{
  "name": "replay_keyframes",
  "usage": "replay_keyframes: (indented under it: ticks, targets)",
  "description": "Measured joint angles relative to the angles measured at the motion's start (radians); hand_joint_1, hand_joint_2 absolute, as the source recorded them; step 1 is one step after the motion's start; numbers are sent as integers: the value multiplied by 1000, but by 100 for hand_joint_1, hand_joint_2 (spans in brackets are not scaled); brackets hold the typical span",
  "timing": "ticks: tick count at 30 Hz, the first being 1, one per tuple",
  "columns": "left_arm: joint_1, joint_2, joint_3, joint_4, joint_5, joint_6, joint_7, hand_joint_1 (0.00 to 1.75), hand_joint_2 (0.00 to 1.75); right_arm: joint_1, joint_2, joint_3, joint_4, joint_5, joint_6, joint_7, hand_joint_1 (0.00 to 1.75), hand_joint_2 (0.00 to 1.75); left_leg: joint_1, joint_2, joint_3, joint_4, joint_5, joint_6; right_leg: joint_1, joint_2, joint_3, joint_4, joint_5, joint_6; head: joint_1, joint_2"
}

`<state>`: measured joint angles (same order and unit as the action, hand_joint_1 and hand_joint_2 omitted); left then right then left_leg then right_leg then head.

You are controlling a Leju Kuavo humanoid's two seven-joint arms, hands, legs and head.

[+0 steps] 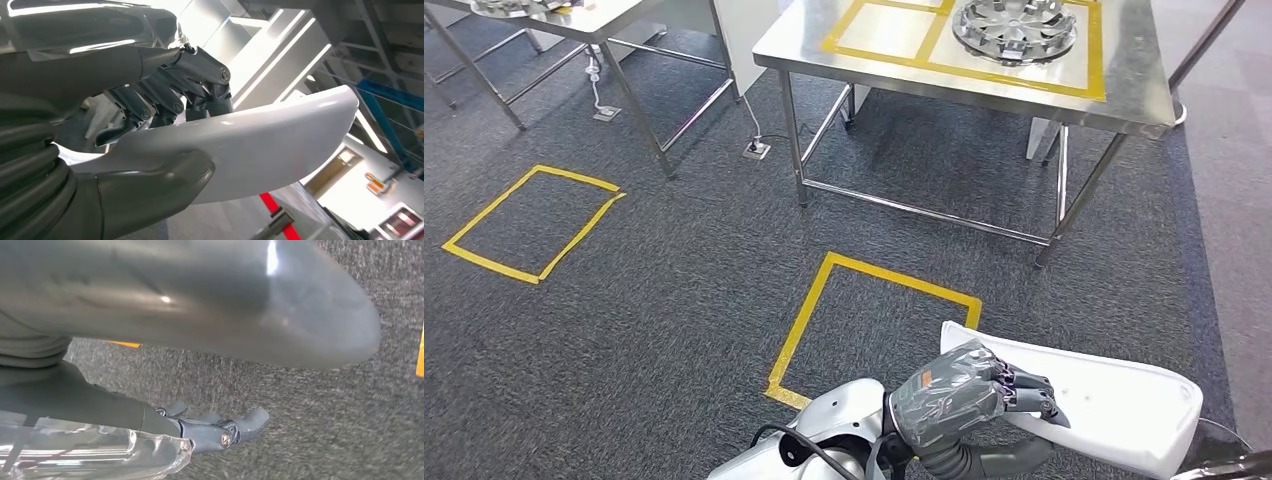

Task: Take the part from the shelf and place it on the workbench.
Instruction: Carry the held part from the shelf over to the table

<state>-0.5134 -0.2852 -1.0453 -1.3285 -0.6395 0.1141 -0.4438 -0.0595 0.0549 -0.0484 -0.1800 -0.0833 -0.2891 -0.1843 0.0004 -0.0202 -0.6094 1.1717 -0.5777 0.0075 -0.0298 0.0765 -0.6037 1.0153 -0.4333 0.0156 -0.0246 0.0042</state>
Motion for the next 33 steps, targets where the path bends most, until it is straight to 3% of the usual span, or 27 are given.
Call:
replay_keyframes:
  ticks: [2,4,6,8,10,12,13,14,16,18,21,23,25,27,28,29,31,32,33]
  targets:
    - [-2,-1,-2,1,-6,2,1,175,175,-2,2,-1,0,0,-1,1,0,0,1,-50,64,-130,46,9,1,25,-5,1,5,9,0,0]
    - [-2,-2,-3,1,-18,12,2,175,175,-2,5,-1,0,0,-2,5,0,0,-2,-70,81,-170,49,14,-2,47,-13,0,12,22,1,0]
    - [-4,-4,-3,1,-28,24,1,175,175,1,7,-3,0,0,-4,10,0,0,-3,-46,84,-173,55,23,-7,58,-23,0,17,34,1,0]
    - [-7,-7,-3,0,-36,38,0,175,175,3,8,-5,0,0,-5,12,0,0,1,-17,87,-178,62,34,-4,14,-49,43,-10,40,8,0]
    - [-7,-8,-3,0,-46,57,-1,175,175,2,9,-7,0,0,-7,14,0,0,0,16,83,-179,64,40,-1,-46,-106,167,-75,45,15,0]
    - [-7,-8,-3,0,-53,71,-2,175,175,2,10,-9,0,0,-7,14,0,0,-1,50,80,-178,64,40,-1,-63,-154,281,-118,51,15,0]
    - [-7,-8,-3,0,-55,74,-2,175,175,4,10,-9,0,0,-7,15,0,0,-1,65,79,-178,63,40,-2,-66,-152,289,-115,52,16,0]
    - [-7,-8,-3,0,-56,75,-2,175,175,5,10,-10,0,0,-7,16,0,0,-1,78,80,-178,62,39,-2,-72,-126,252,-94,52,16,0]
    - [-7,-8,-3,0,-58,79,-2,175,175,6,9,-12,0,2,-5,17,0,0,-2,96,81,-176,58,32,-2,-90,-39,106,-42,49,16,0]
    - [-8,-8,-2,0,-59,93,-1,175,175,7,9,-13,0,4,0,14,0,0,-6,104,79,-174,52,22,1,-99,13,13,-24,37,14,0]
    - [-9,-10,-1,-3,-53,131,-2,175,175,11,11,-15,0,3,3,11,0,0,-6,105,81,-177,40,1,4,-94,18,2,-41,11,14,0]
    - [-10,-12,2,-6,-48,151,-4,175,175,12,12,-16,0,4,3,11,0,0,-2,75,68,-141,23,-13,1,-87,32,-1,-48,-3,11,0]
    - [-9,-11,8,-8,-43,160,-5,175,175,10,14,-16,0,6,3,13,0,0,1,36,-5,-15,-21,-20,0,-80,49,-2,-56,-14,7,0]
    - [-5,-9,13,-9,-41,164,-5,175,175,8,18,-16,0,8,4,18,0,0,1,25,-102,121,-52,-23,2,-72,64,-2,-70,-18,6,0]
    - [-2,-8,15,-9,-41,165,-4,175,175,8,19,-16,0,10,4,21,0,0,1,25,-132,144,-38,-22,3,-66,75,-2,-79,-18,6,0]
    - [-1,-8,16,-9,-40,167,-4,175,175,8,20,-16,0,12,5,24,0,0,1,24,-138,120,0,-19,4,-61,88,-2,-89,-18,6,0]
    - [0,-8,18,-9,-40,174,-4,175,175,9,24,-16,0,16,9,27,0,0,-2,18,-103,-18,110,-7,3,-50,116,-3,-112,-14,5,0]
    - [1,-8,21,-9,-39,178,-4,175,175,8,27,-16,0,18,12,28,0,0,-5,15,-79,-84,146,0,4,-45,127,-4,-125,-10,7,0]
    - [1,-8,23,-9,-39,182,-3,175,175,6,30,-16,0,19,15,28,0,0,-9,11,-61,-129,162,7,4,-42,134,-7,-136,-4,8,0]
